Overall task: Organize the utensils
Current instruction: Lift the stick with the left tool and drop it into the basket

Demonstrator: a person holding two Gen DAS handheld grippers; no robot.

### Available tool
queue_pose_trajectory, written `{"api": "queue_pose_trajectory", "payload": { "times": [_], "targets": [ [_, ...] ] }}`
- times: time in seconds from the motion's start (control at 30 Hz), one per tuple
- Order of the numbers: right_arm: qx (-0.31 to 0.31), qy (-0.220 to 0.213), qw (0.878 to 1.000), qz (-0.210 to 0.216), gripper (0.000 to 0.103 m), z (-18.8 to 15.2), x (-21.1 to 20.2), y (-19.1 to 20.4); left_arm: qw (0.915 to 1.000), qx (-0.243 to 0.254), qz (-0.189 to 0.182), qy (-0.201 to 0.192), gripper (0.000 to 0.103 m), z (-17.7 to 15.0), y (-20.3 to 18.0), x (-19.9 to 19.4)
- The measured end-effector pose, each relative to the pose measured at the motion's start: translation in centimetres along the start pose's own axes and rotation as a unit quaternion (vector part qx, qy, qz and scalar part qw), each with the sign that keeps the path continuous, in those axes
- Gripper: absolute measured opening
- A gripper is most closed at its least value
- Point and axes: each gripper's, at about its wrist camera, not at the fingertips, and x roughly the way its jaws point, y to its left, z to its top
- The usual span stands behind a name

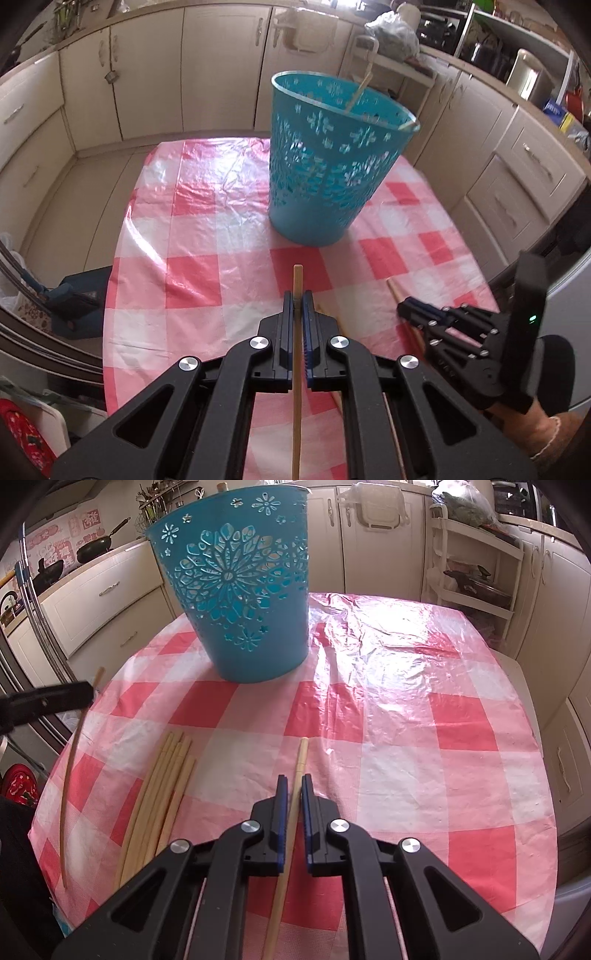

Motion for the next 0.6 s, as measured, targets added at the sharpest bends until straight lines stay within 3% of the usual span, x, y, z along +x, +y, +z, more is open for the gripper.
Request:
{"api": "queue_pose_trajectory", "payload": {
  "times": [0.33,0.6],
  "targets": [
    [0.0,0.0,1.0,0.0,0.008,0.0,0.0,0.0,0.9933,-0.003,-0.067,-0.094,0.003,5.3,-2.2,-7.0],
    [0.002,0.0,1.0,0.001,0.008,0.0,0.0,0.0,0.9875,0.028,-0.08,-0.133,0.0,8.6,-4.7,-10.6]
  ]
}}
